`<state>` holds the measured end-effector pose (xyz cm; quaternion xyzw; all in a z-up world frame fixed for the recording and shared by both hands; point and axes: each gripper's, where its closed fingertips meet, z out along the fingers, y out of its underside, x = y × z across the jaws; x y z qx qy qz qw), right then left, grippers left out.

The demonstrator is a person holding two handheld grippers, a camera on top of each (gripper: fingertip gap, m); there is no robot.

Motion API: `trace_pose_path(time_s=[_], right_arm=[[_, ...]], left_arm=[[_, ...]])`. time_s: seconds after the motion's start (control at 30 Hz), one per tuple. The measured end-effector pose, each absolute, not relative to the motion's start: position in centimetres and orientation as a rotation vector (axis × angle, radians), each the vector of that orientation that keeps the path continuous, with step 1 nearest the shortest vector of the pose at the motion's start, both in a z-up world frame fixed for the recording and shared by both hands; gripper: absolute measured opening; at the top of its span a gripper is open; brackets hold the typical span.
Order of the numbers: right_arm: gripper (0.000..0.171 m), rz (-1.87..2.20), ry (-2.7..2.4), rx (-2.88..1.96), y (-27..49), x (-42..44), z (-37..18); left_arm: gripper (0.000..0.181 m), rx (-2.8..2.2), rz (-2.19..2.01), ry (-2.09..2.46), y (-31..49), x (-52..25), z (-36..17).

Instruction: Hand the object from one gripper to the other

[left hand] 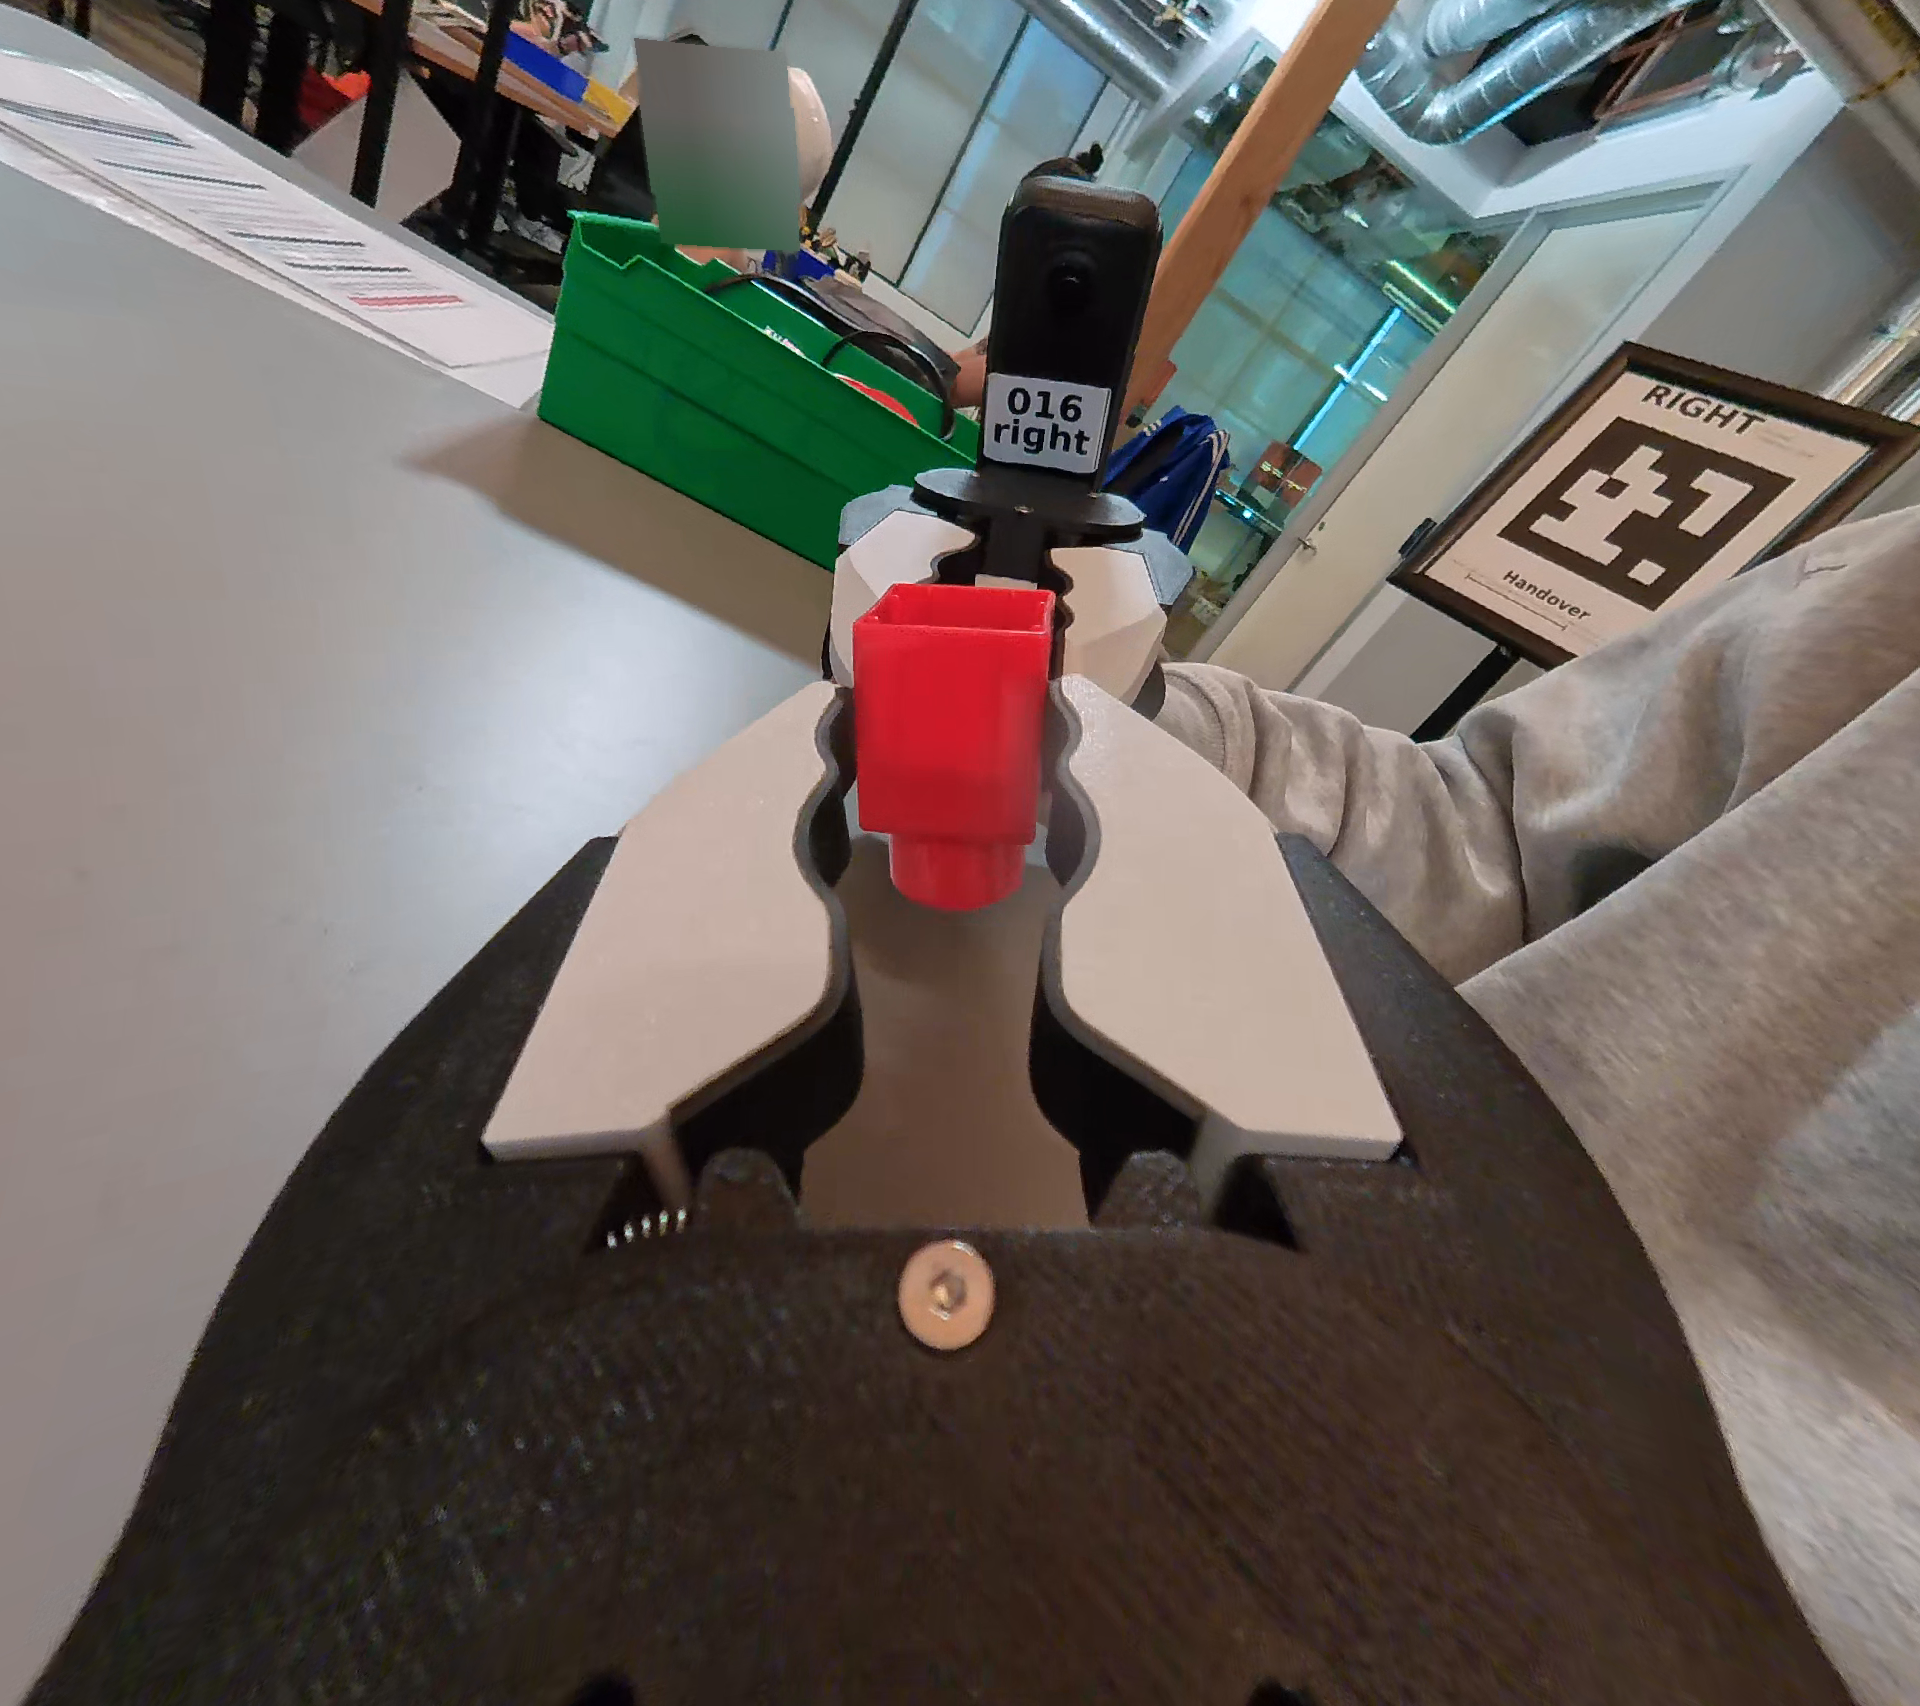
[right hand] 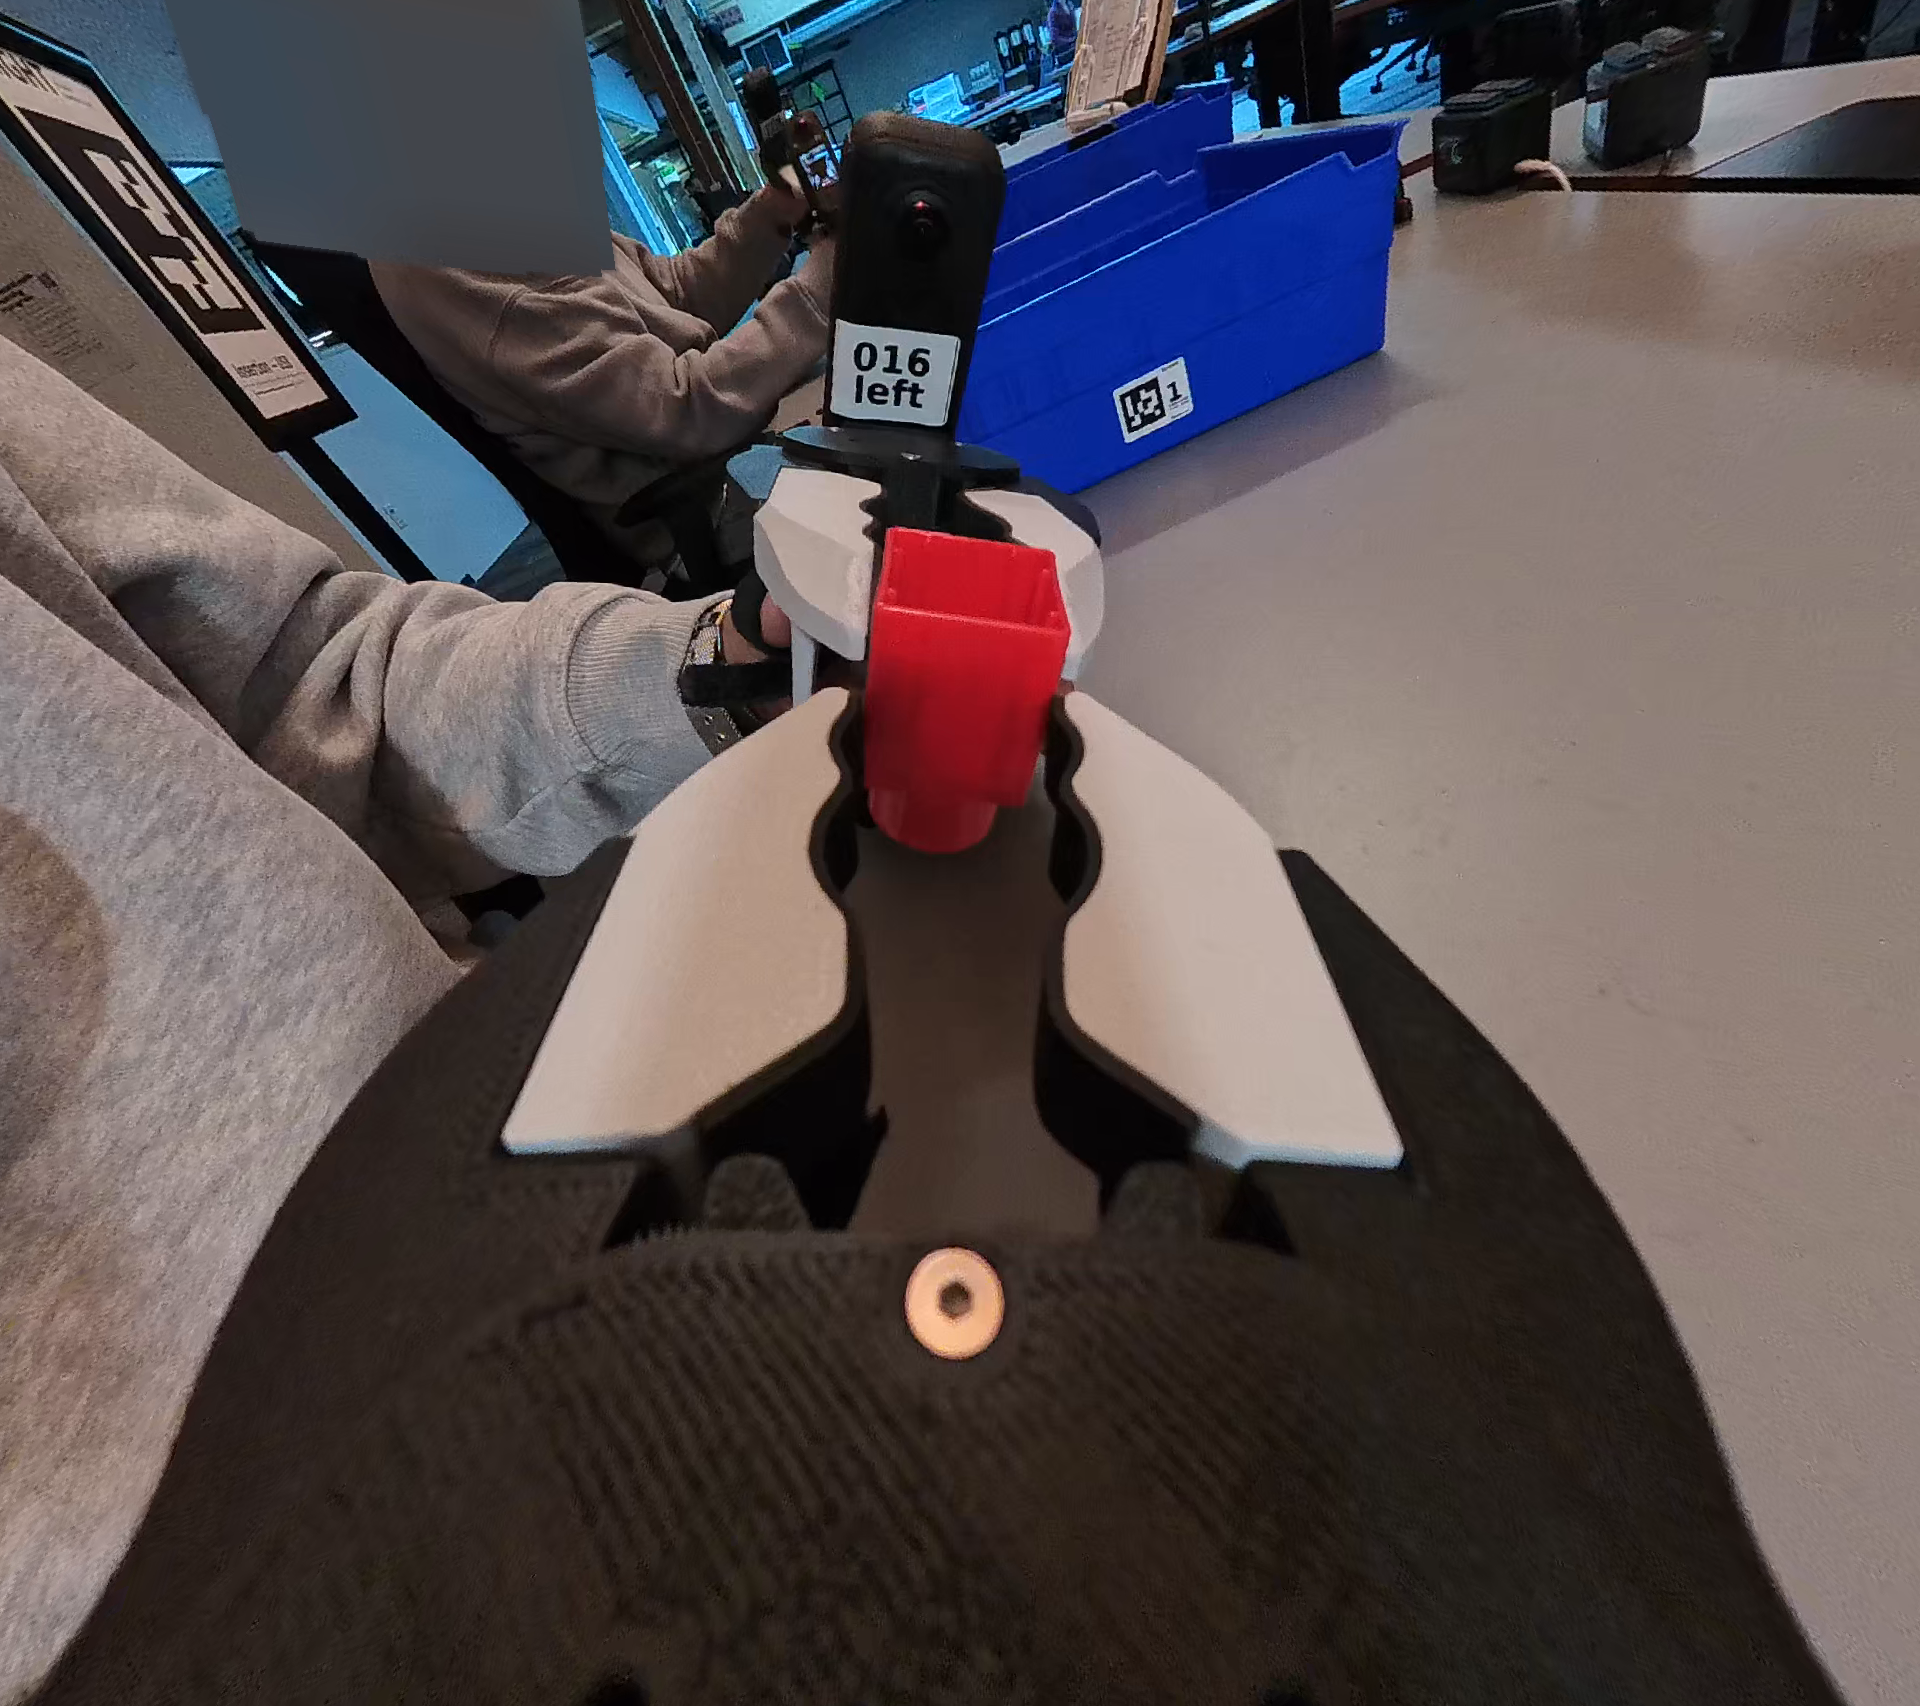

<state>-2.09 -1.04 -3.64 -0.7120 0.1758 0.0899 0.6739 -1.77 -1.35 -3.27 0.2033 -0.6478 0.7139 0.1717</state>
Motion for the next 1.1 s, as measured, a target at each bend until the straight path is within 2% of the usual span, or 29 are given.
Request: trace_pose_path(time_s=[0.17, 0.4, 0.6, 1.1], right_arm=[[0.034, 0.188, 0.411, -1.591, -1.1, -1.7, -3.7], [0.044, 0.003, 0.487, -1.577, -1.8, 0.2, -3.8], [0.031, -0.402, 0.620, -1.623, -2.5, 2.4, -4.3], [0.034, -0.528, 0.661, -1.704, 0.6, 1.2, -5.8]], left_arm=[[0.034, 0.597, 2.051, -1.857, -1.3, -1.4, -3.3], [0.034, 0.755, 2.153, -1.774, -0.1, 0.5, -2.7], [0.033, 1.002, 2.226, -1.646, 1.6, 3.0, -3.2], [0.034, 1.082, 2.276, -1.665, 0.4, 2.5, -3.3]])
